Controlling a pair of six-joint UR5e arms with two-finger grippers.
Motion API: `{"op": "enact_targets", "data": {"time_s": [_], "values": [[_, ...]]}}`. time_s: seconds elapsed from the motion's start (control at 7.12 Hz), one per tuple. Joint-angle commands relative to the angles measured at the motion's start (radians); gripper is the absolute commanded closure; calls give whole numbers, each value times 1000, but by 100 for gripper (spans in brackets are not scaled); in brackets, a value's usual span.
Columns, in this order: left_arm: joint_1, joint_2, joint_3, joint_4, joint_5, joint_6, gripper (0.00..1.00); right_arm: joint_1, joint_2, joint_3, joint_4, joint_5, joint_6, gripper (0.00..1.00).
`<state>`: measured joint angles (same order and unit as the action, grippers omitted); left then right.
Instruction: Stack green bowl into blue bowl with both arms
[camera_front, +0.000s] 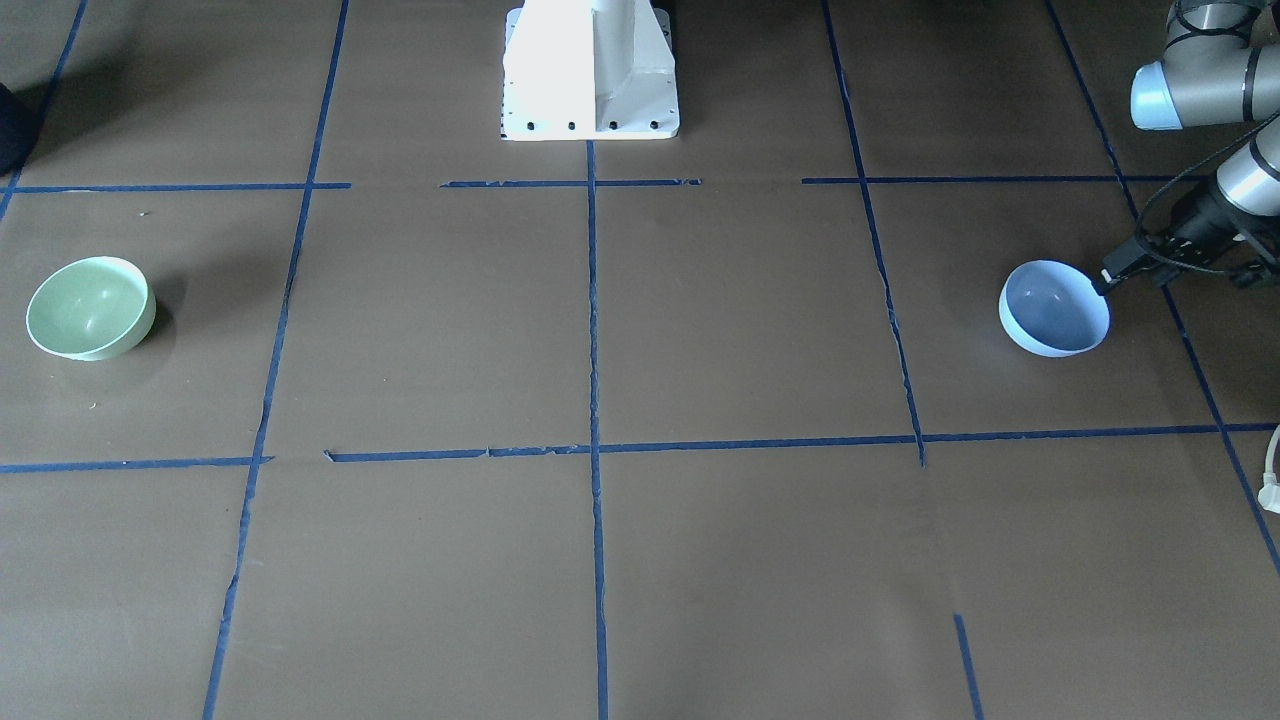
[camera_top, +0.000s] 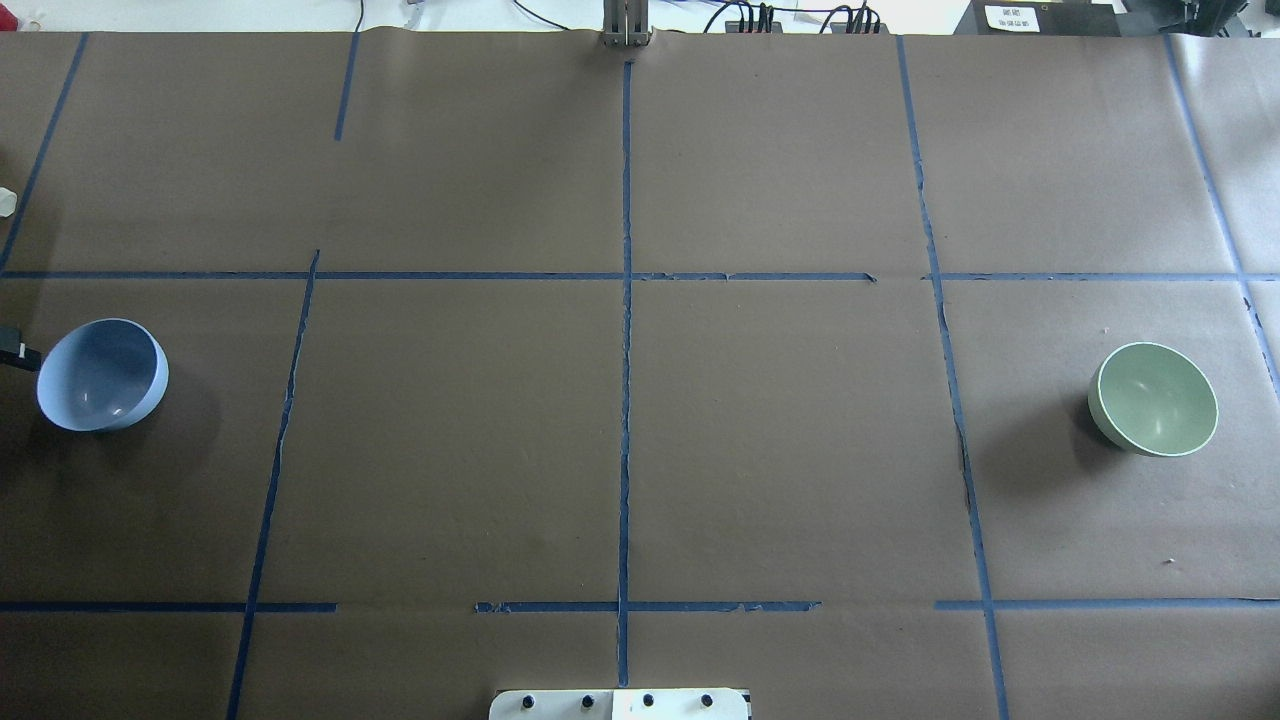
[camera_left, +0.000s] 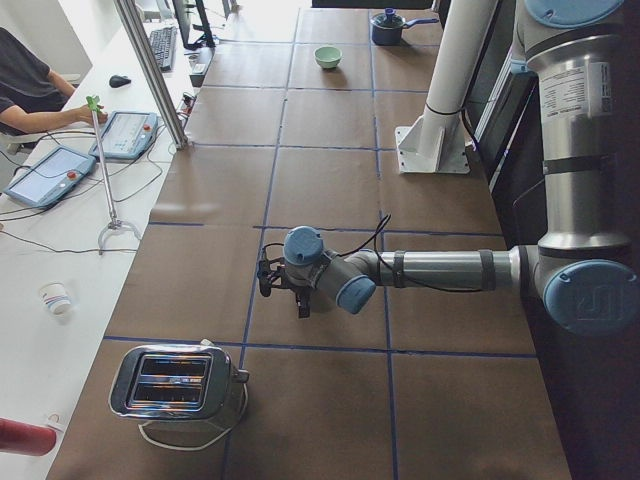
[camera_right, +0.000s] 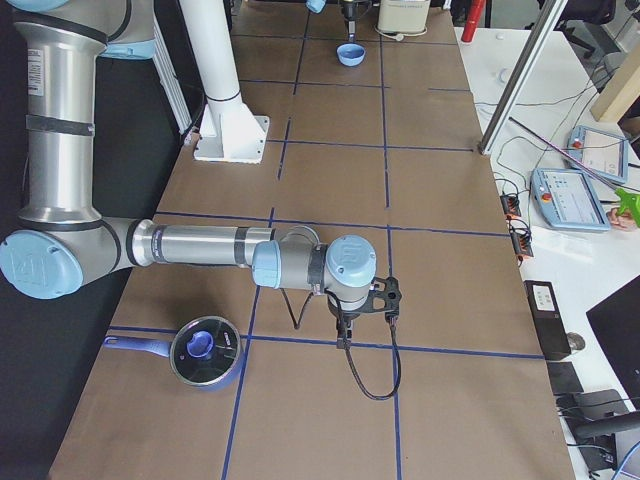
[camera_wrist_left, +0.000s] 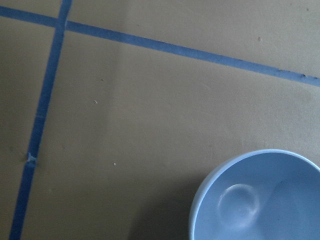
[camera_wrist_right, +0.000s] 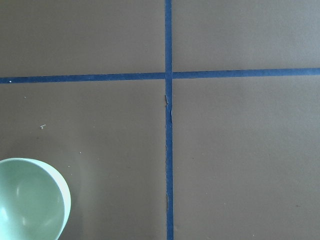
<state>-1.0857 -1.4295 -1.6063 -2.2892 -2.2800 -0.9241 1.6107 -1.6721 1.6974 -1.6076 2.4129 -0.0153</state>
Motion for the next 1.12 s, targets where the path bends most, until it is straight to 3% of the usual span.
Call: {"op": "enact_targets", "data": {"time_s": [0.0,0.28,0.42,0.7,0.98], "values": [[56,-22,28,-1,11,-9,9,0,2,1,0,0,0,0],[62,-22,49,-3,13,-5,33,0,5,2,0,3,0,0],[61,-22,51,-3,13,-4,58,0,8,2,0,3,0,0],[62,-23,37,-1,7,-9,97,-2,14,2,0,3,0,0],[61,-40,-9,29,-15,-34,100,-2,12,2,0,3,0,0]]}}
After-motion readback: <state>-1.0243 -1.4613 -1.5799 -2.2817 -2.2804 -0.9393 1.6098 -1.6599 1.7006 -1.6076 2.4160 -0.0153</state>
